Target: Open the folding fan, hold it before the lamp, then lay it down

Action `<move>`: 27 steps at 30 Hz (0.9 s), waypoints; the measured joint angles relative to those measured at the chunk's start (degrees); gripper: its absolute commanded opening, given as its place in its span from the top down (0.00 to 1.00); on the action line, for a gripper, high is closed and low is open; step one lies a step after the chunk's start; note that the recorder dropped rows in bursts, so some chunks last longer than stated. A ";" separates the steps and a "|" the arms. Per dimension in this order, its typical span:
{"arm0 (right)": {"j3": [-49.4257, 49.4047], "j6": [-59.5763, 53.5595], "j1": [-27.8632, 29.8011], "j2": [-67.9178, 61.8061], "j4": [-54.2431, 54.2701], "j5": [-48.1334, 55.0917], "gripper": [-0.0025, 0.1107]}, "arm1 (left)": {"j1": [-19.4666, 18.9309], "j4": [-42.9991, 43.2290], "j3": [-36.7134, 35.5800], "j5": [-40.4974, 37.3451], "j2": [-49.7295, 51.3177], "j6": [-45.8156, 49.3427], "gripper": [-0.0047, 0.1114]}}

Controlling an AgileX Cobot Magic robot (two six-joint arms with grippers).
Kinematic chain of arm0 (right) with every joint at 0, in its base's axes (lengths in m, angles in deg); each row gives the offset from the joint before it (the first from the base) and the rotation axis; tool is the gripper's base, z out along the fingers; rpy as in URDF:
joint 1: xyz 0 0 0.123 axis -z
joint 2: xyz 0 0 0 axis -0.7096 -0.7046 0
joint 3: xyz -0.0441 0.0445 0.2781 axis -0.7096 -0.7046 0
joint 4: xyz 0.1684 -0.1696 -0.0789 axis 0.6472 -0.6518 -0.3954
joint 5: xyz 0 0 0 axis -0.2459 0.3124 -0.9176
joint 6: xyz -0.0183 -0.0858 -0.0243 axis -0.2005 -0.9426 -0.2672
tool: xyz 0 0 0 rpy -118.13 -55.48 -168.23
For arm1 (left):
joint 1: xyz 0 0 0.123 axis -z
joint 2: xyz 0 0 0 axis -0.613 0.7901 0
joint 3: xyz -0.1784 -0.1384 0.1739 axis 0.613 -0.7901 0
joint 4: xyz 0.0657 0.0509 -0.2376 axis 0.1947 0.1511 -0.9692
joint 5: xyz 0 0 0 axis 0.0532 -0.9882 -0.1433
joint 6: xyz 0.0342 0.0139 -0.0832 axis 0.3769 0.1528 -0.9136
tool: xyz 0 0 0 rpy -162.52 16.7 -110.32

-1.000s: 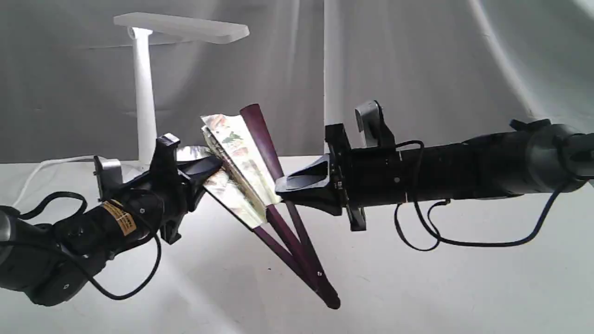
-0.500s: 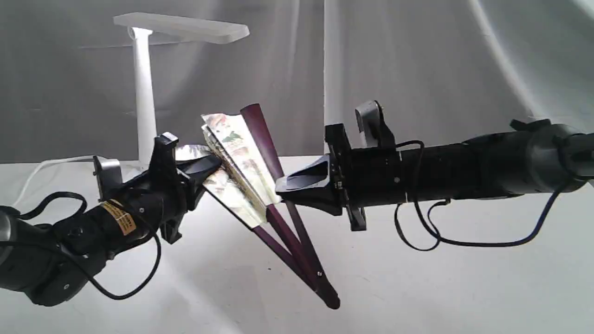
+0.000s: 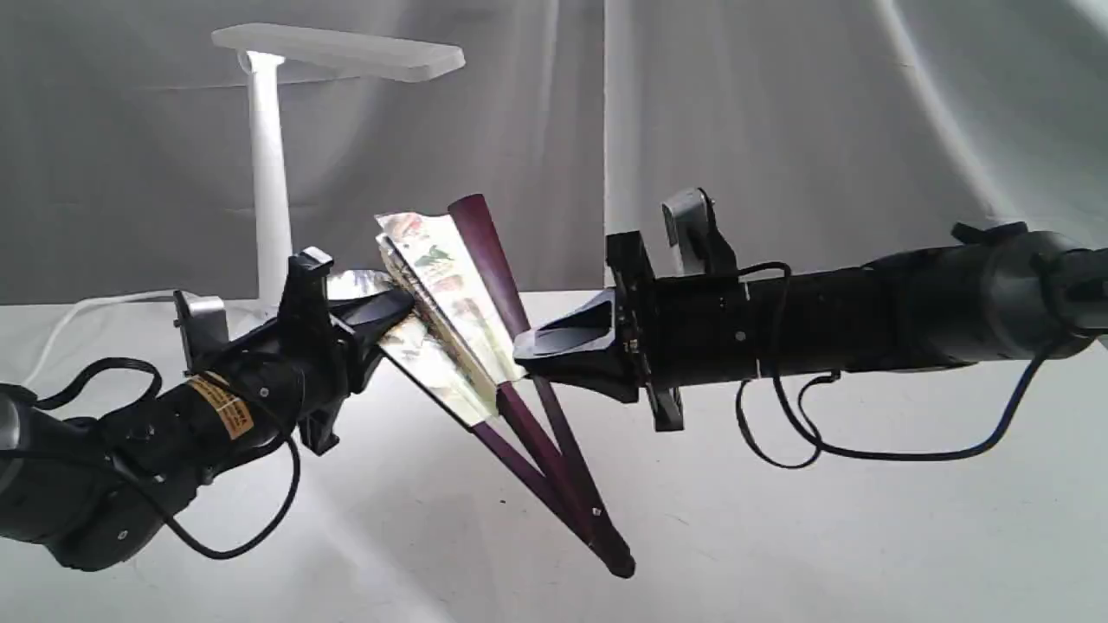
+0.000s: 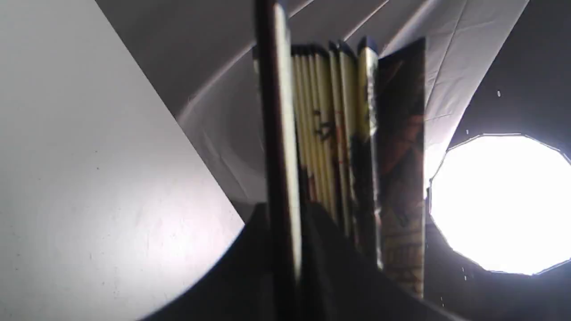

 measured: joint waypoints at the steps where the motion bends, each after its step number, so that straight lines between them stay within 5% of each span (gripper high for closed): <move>1: 0.00 0.00 0.00 0.00 0.00 0.00 0.91 | 0.00 0.12 0.00 0.00 0.00 0.00 0.96; 7: 0.00 -0.11 0.00 0.00 -0.34 0.11 0.67 | -0.08 0.64 0.00 -0.12 0.00 0.00 0.96; 12: 0.00 -0.19 0.00 0.00 -0.34 0.61 0.56 | -0.08 1.25 0.00 -0.48 0.00 0.00 0.96; 27: 0.00 -0.19 0.00 0.00 0.09 -1.71 0.52 | -0.48 7.18 0.00 -0.17 0.00 -4.39 0.96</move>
